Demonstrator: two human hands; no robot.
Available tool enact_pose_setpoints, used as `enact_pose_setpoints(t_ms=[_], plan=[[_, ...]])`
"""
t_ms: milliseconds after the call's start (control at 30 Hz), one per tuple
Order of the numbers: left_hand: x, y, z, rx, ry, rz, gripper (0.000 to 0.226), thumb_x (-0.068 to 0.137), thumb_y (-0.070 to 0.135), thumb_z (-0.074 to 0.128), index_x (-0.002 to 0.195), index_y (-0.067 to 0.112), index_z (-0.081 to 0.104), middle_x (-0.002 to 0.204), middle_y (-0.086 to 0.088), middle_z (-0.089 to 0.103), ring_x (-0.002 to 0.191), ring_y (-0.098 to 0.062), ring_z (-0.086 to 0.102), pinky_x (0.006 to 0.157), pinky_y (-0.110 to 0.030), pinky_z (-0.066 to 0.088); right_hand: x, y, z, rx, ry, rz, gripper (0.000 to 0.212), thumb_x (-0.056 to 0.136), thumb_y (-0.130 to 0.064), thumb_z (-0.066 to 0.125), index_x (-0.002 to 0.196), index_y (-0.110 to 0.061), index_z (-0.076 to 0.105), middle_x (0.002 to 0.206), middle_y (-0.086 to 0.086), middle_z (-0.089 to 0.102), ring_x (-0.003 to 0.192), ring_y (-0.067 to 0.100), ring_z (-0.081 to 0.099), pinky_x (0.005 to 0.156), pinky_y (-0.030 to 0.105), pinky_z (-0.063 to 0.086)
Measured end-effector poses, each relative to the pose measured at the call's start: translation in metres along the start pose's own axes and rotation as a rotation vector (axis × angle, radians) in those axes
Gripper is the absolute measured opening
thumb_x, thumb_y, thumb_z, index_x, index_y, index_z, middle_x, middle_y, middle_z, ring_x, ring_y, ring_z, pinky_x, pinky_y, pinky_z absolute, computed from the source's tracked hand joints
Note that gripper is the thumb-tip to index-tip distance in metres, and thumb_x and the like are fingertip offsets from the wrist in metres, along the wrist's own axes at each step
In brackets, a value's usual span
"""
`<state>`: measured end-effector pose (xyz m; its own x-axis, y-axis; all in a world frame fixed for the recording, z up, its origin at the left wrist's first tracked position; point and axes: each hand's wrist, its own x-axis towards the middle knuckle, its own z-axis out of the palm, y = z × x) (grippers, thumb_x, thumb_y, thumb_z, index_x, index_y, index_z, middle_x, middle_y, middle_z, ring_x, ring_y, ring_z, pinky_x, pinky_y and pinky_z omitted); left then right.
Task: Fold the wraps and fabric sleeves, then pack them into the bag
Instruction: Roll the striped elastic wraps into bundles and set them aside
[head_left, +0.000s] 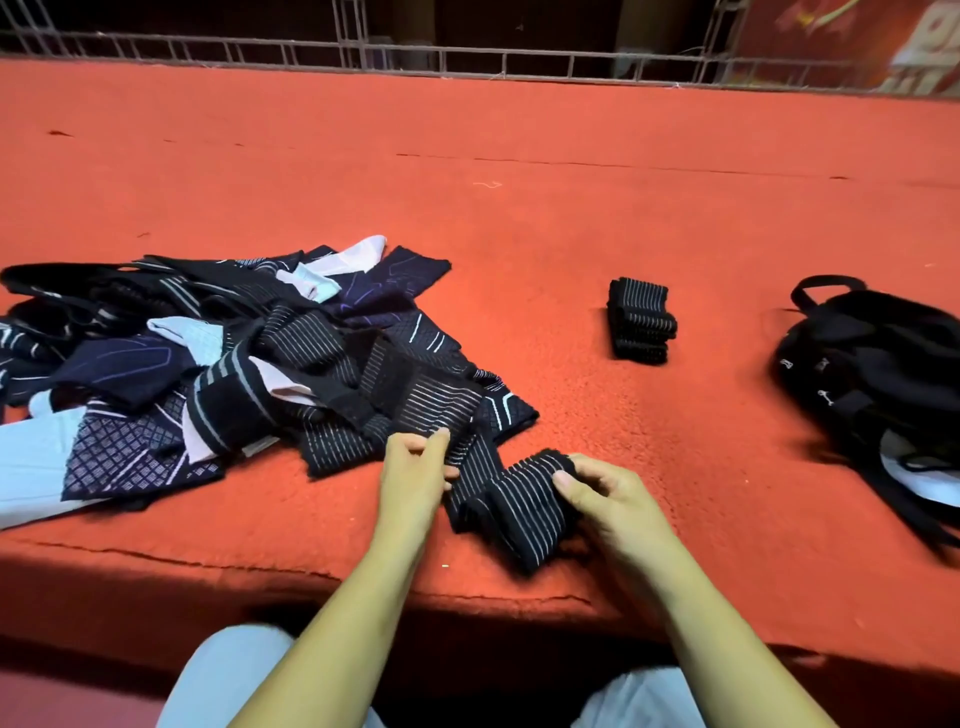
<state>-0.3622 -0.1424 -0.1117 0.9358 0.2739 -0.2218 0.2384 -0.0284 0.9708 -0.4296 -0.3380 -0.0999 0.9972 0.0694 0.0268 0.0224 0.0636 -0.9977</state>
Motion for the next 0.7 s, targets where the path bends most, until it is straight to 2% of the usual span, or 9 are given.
enact_pose_setpoints(t_ms=[67, 200, 267, 333, 433, 500, 567, 633, 700], plan=[[-0.016, 0.008, 0.001, 0.008, -0.209, -0.048, 0.029, 0.098, 0.037, 0.056, 0.088, 0.01, 0.054, 0.072, -0.004, 0.06, 0.052, -0.01, 0.057, 0.053, -0.024, 0.042, 0.0, -0.006, 0.002, -0.01, -0.043, -0.033, 0.032, 0.087, -0.028, 0.067, 0.1, 0.0, 0.071, 0.103, 0.006, 0.069, 0.098, 0.024, 0.061, 0.091, 0.047, 0.043], [-0.041, 0.019, -0.003, -0.005, -0.565, -0.133, 0.043, 0.098, 0.051, 0.048, 0.095, 0.013, 0.067, 0.079, 0.0, 0.067, 0.062, -0.008, 0.057, 0.06, -0.024, 0.041, 0.0, -0.016, 0.006, -0.046, -0.134, -0.07, 0.028, 0.086, -0.017, 0.063, 0.103, 0.003, 0.072, 0.114, 0.01, 0.07, 0.106, 0.019, 0.063, 0.096, 0.034, 0.046], [-0.043, 0.016, -0.006, 0.018, -0.597, -0.084, 0.043, 0.099, 0.049, 0.048, 0.101, 0.014, 0.072, 0.085, 0.006, 0.074, 0.073, -0.006, 0.066, 0.07, -0.026, 0.047, -0.002, -0.019, 0.007, -0.001, -0.167, -0.041, 0.029, 0.086, -0.016, 0.063, 0.105, 0.004, 0.071, 0.113, 0.014, 0.069, 0.104, 0.022, 0.063, 0.094, 0.035, 0.046], [-0.04, 0.01, -0.009, -0.05, -0.612, -0.044, 0.034, 0.098, 0.04, 0.056, 0.103, 0.011, 0.074, 0.098, -0.004, 0.076, 0.09, -0.017, 0.068, 0.084, -0.033, 0.05, -0.004, -0.022, 0.009, 0.04, -0.144, 0.001, 0.028, 0.083, -0.023, 0.068, 0.1, -0.001, 0.073, 0.104, 0.015, 0.07, 0.097, 0.023, 0.062, 0.088, 0.039, 0.046], [-0.037, 0.002, -0.011, 0.019, -0.534, 0.152, 0.016, 0.087, 0.033, 0.073, 0.085, 0.018, 0.075, 0.078, 0.0, 0.065, 0.075, -0.012, 0.055, 0.074, -0.029, 0.044, -0.007, -0.027, 0.008, 0.003, -0.058, 0.048, 0.03, 0.08, -0.038, 0.077, 0.083, -0.008, 0.071, 0.081, 0.003, 0.066, 0.078, 0.013, 0.057, 0.075, 0.034, 0.041], [-0.039, -0.001, -0.008, 0.046, -0.546, 0.251, 0.009, 0.089, 0.023, 0.073, 0.081, 0.019, 0.072, 0.072, 0.008, 0.063, 0.068, -0.005, 0.052, 0.067, -0.022, 0.042, -0.008, -0.029, 0.008, -0.04, -0.039, 0.056, 0.024, 0.084, -0.033, 0.073, 0.083, -0.01, 0.072, 0.076, -0.004, 0.067, 0.071, 0.005, 0.056, 0.068, 0.021, 0.042], [-0.042, 0.0, -0.004, 0.054, -0.574, 0.32, 0.008, 0.09, 0.018, 0.072, 0.082, 0.017, 0.071, 0.075, 0.009, 0.065, 0.071, -0.004, 0.056, 0.069, -0.019, 0.044, -0.008, -0.029, 0.008, -0.128, -0.026, 0.023, 0.015, 0.088, -0.023, 0.071, 0.082, -0.01, 0.072, 0.075, -0.005, 0.067, 0.071, 0.005, 0.056, 0.066, 0.019, 0.042], [-0.042, 0.001, -0.002, 0.058, -0.59, 0.373, 0.009, 0.094, 0.02, 0.067, 0.088, 0.015, 0.071, 0.082, 0.011, 0.067, 0.078, -0.002, 0.059, 0.076, -0.018, 0.045, -0.007, -0.028, 0.004, -0.182, -0.002, -0.005, 0.012, 0.089, -0.015, 0.07, 0.08, -0.008, 0.07, 0.073, -0.003, 0.066, 0.07, 0.007, 0.055, 0.065, 0.021, 0.041], [-0.041, 0.001, 0.0, 0.108, -0.691, 0.41, 0.023, 0.099, 0.027, 0.054, 0.108, 0.013, 0.07, 0.102, 0.011, 0.07, 0.097, -0.002, 0.061, 0.091, -0.019, 0.044, -0.006, -0.029, -0.002, -0.182, 0.021, -0.019, 0.012, 0.089, -0.011, 0.069, 0.079, -0.006, 0.068, 0.071, -0.002, 0.064, 0.069, 0.007, 0.054, 0.063, 0.02, 0.041]])
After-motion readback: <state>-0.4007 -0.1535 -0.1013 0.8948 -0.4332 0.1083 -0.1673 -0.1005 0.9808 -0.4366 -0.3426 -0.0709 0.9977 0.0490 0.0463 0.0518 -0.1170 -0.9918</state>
